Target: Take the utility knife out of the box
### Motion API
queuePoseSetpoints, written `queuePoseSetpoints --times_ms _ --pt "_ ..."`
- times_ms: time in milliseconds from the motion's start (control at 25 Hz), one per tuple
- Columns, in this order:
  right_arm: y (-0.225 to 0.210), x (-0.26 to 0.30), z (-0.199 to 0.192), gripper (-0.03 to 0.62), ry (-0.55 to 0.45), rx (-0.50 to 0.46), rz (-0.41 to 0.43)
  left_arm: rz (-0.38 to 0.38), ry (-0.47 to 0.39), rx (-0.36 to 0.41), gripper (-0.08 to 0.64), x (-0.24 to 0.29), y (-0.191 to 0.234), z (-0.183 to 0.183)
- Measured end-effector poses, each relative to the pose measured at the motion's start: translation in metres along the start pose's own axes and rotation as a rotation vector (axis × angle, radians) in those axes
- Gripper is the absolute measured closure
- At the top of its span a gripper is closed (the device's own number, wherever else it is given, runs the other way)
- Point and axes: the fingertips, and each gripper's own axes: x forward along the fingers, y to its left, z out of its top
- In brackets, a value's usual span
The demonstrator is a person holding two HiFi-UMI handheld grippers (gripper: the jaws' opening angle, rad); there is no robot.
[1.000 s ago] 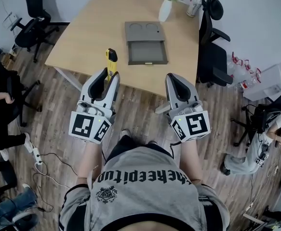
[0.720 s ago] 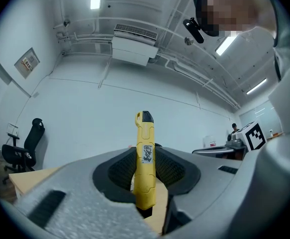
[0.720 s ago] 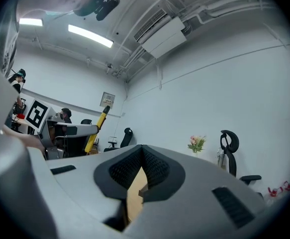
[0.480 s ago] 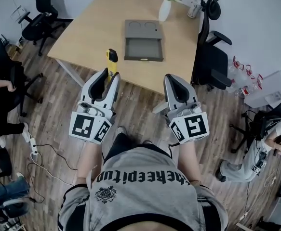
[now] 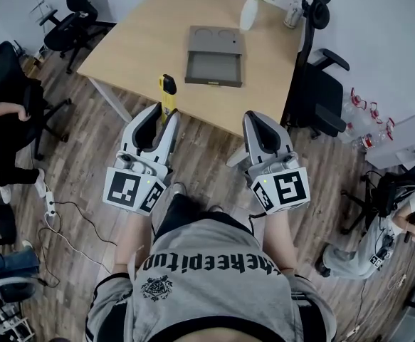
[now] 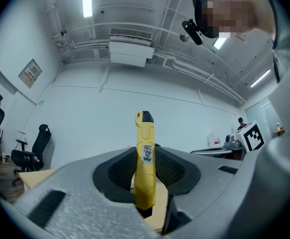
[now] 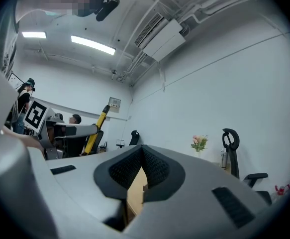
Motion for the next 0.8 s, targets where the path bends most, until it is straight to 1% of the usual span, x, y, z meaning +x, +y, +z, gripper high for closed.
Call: queuePoseSetpoints --times_ms 320,800 --pt "-0.002 -0.014 -0.003 0.586 -0.002 0.005 0.021 0.018 -0.001 0.003 0.433 -0.009 -0.016 -0.002" --pt "-0.009 -0.027 -0.001 0.586 -0.009 0.006 0.006 0.013 -0.012 0.002 0.433 -0.010 -0.029 0.001"
